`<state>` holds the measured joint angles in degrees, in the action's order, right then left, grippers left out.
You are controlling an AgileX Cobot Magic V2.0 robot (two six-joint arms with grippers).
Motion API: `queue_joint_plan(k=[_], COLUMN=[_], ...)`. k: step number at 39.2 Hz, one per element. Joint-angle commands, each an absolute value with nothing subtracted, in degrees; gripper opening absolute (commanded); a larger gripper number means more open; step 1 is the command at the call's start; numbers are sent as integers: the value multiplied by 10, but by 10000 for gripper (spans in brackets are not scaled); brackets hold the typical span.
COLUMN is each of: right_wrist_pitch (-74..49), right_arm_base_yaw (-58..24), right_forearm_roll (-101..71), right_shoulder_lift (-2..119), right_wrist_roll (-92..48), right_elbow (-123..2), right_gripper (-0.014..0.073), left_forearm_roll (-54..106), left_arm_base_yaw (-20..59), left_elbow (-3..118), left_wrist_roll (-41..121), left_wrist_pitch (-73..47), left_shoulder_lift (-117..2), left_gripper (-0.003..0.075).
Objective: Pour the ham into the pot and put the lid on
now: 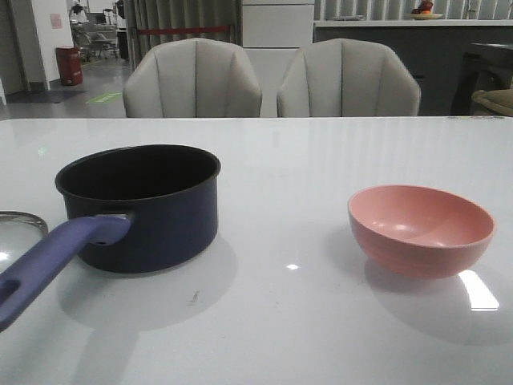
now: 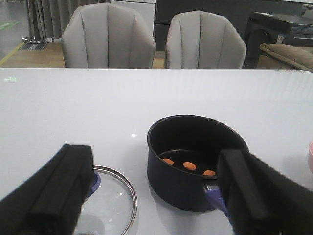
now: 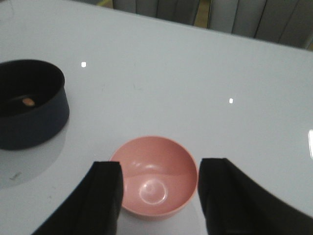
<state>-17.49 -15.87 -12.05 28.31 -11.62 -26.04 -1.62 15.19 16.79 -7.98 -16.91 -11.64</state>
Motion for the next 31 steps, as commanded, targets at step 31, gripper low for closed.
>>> queue_joint_plan(k=[31], right_wrist_pitch=[-94], right_arm_base_yaw=[-158], right_forearm_roll=[-126], right_shoulder_lift=[72], right_wrist_roll=[-122], right_elbow=[-121], right_gripper=[168], left_forearm_roll=[-17], left_arm_base_yaw=[155], left_elbow=[185], left_wrist_roll=[-80], left_wrist_pitch=[-139], left_shoulder_lift=[-127], left_gripper=[564])
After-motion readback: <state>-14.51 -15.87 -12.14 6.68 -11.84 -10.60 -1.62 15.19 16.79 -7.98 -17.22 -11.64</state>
